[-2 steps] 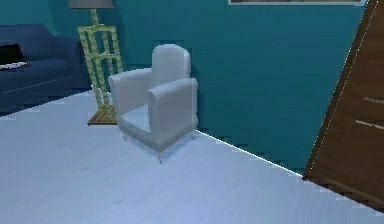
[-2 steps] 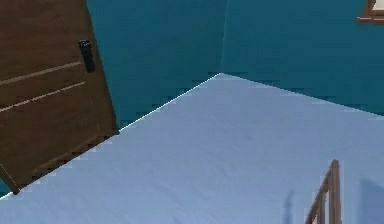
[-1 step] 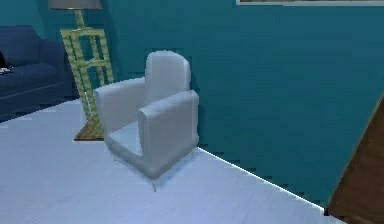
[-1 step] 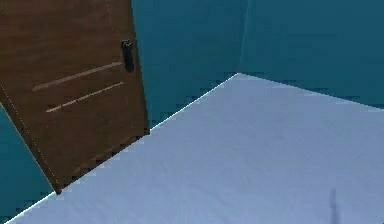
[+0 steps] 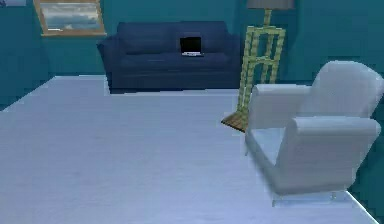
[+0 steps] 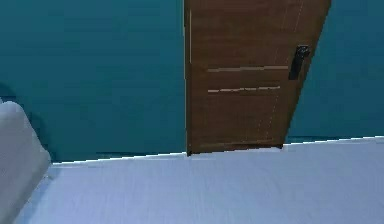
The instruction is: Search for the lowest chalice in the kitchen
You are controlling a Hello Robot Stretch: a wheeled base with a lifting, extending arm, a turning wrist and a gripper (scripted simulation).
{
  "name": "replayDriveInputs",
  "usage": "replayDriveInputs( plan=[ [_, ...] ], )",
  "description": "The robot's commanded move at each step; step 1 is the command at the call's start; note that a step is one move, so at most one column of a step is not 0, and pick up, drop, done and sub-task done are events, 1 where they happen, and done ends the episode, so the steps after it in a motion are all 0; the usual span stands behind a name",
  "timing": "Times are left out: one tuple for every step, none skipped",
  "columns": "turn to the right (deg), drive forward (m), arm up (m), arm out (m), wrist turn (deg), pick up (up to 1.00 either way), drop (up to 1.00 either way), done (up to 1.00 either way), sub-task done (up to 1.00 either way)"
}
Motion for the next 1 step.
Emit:
replayDriveInputs(
  plan=[
    [-42.0, 0.00, 0.00, 0.00, 0.0, 0.00, 0.00, 0.00, 0.00]
  ],
)
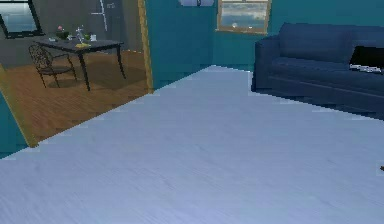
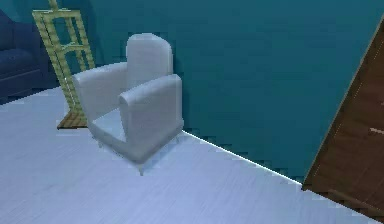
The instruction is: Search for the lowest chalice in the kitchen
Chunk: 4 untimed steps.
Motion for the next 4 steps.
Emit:
replayDriveInputs(
  plan=[
    [-3.0, 0.00, 0.00, 0.00, 0.0, 0.00, 0.00, 0.00, 0.00],
    [0.0, 0.75, 0.00, 0.00, 0.0, 0.00, 0.00, 0.00, 0.00],
    [-33.0, 0.00, 0.00, 0.00, 0.0, 0.00, 0.00, 0.00, 0.00],
    [0.0, 1.00, 0.00, 0.00, 0.0, 0.00, 0.00, 0.00, 0.00]
  ],
)
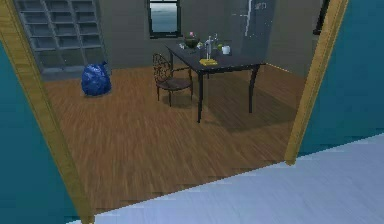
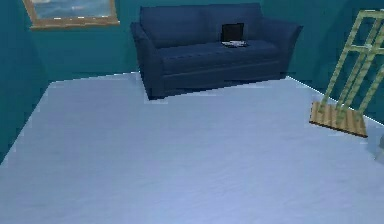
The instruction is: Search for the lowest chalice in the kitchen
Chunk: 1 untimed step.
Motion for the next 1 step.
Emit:
replayDriveInputs(
  plan=[
    [-3.0, 0.00, 0.00, 0.00, 0.0, 0.00, 0.00, 0.00, 0.00]
  ],
)
